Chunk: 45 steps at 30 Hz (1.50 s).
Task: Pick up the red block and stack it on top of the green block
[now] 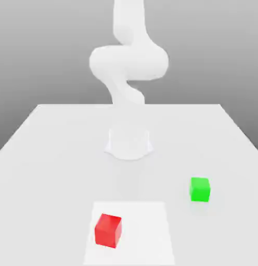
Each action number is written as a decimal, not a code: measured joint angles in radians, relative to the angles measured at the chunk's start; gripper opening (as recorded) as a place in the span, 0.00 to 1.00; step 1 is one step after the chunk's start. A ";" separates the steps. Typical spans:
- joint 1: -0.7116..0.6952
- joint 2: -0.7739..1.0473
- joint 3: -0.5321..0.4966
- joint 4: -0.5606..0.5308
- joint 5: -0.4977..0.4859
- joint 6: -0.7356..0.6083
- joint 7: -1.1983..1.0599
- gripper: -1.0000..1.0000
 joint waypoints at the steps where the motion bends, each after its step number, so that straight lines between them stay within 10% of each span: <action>1: -0.005 0.039 0.000 -0.014 -0.002 0.019 0.008 0.50; 27: -0.086 0.985 -0.013 -0.272 0.017 0.538 0.124 0.50; 28: -0.087 1.013 -0.012 -0.268 0.019 0.561 0.123 0.00; 45: 0.106 0.703 0.090 -0.386 0.070 0.374 0.221 0.00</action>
